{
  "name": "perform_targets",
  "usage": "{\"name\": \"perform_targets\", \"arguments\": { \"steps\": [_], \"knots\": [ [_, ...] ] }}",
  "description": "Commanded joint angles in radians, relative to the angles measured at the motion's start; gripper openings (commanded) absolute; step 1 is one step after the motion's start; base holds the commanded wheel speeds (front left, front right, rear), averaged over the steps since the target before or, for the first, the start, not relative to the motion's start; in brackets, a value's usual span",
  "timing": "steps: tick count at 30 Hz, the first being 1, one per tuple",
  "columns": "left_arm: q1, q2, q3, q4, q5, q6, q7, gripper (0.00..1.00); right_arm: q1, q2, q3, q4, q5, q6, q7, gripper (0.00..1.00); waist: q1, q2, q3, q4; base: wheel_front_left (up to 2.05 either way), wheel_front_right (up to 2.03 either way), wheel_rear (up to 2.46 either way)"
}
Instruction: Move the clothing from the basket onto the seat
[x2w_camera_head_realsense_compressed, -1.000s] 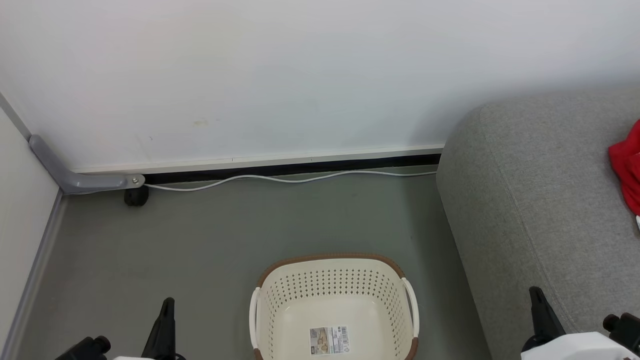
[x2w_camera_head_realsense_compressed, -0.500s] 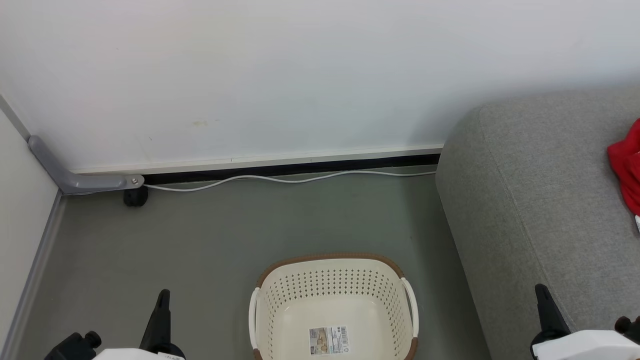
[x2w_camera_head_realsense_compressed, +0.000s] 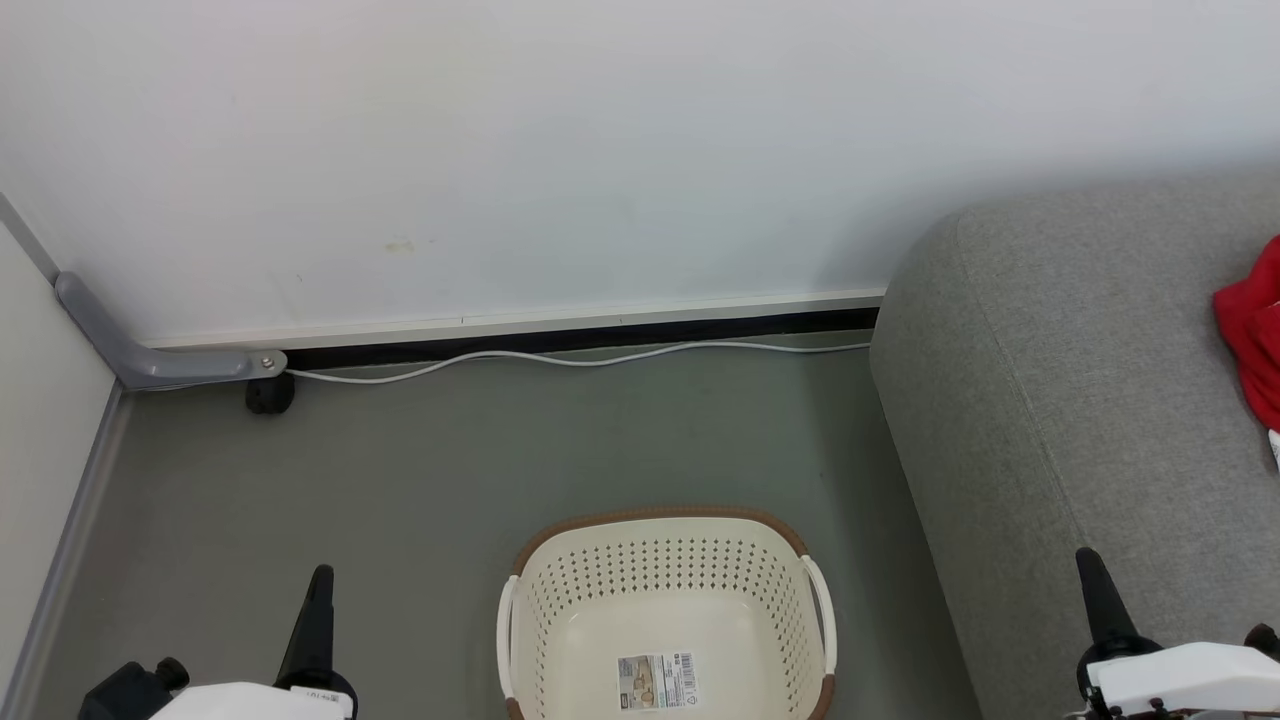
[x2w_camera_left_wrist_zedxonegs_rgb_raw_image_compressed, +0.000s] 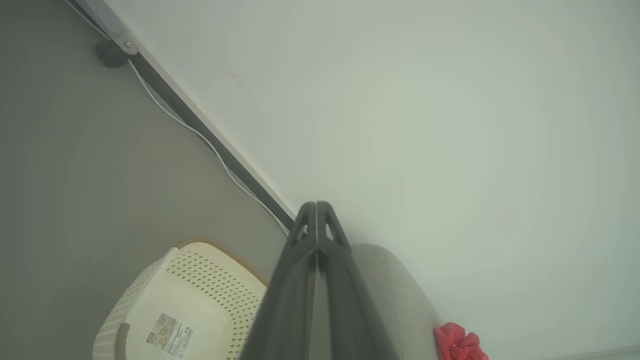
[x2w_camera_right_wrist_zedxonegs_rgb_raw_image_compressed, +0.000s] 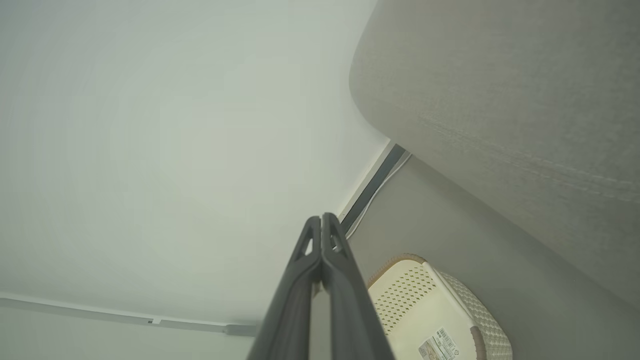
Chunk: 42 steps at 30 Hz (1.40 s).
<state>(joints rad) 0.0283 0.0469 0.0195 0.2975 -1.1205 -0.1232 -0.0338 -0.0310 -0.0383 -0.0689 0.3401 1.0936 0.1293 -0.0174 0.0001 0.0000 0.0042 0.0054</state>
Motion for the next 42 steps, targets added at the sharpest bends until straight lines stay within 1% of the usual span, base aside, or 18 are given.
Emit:
{"name": "perform_targets", "arguments": {
  "steps": [1,42],
  "knots": [
    [-0.064,0.014,0.028,-0.031,-0.021,-0.005,0.005,0.00,-0.042,-0.011,0.007,-0.032,0.024,0.001,0.008,0.00,-0.0001,0.0000,0.000,0.000,0.00,0.00,0.00],
    [-0.132,0.016,0.075,-0.052,-0.484,-0.007,0.128,0.00,-0.076,-0.012,-0.043,-0.093,0.496,0.001,0.126,0.00,-0.0001,0.0000,-0.001,-0.005,0.00,0.00,0.00]
  ]
}}
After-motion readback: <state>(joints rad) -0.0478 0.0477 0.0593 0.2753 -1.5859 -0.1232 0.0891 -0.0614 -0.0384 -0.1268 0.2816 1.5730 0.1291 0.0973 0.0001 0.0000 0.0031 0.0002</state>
